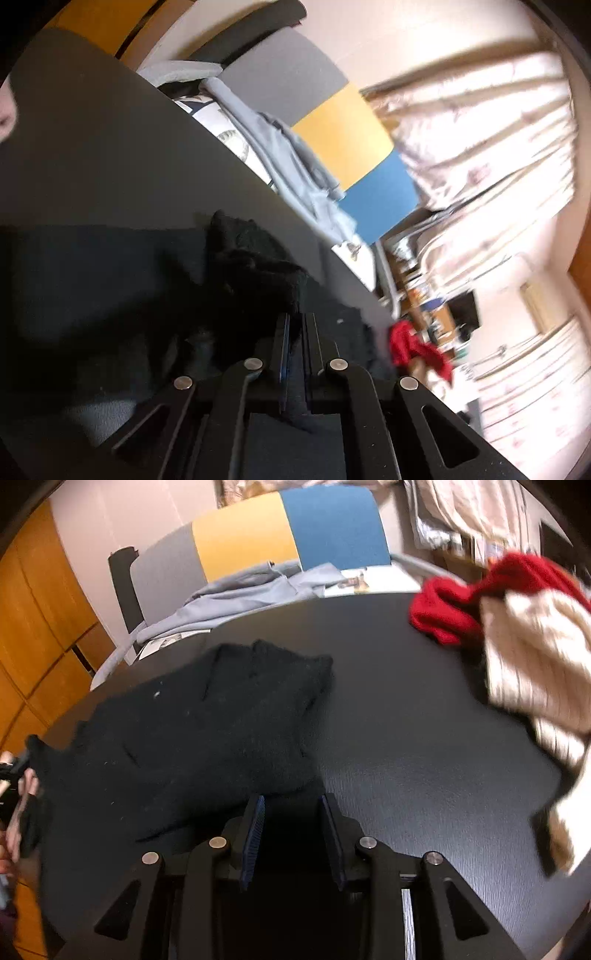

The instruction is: Fold clothes

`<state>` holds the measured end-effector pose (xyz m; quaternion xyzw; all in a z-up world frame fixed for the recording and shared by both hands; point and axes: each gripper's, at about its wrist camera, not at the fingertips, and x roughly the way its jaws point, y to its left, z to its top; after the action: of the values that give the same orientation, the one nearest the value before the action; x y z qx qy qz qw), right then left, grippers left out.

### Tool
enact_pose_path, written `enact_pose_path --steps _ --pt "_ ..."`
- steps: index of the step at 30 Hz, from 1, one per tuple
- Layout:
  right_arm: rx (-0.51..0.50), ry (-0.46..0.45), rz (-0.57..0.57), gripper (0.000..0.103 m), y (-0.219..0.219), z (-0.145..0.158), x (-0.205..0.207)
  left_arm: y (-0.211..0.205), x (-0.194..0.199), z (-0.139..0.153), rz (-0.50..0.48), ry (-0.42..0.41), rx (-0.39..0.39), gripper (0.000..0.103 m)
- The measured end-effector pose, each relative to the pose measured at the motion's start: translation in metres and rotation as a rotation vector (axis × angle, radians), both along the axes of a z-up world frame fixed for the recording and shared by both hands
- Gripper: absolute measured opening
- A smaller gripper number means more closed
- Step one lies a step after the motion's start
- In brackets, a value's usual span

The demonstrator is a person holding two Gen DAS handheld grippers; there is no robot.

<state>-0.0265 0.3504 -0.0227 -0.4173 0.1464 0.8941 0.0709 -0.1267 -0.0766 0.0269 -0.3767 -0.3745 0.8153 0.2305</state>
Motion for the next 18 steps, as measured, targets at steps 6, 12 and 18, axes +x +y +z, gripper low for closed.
enact_pose_path --steps 6,12,18 --pt "-0.011 -0.033 -0.018 0.033 0.004 0.004 -0.007 -0.005 0.003 -0.007 0.029 -0.052 -0.160 0.005" --pt "-0.172 0.071 -0.054 0.033 0.023 0.015 0.023 -0.012 0.003 -0.011 0.075 -0.048 -0.281 0.075" --pt "-0.183 0.080 -0.038 0.033 0.018 0.018 0.015 -0.001 -0.038 -0.010 0.122 -0.096 -0.424 0.085"
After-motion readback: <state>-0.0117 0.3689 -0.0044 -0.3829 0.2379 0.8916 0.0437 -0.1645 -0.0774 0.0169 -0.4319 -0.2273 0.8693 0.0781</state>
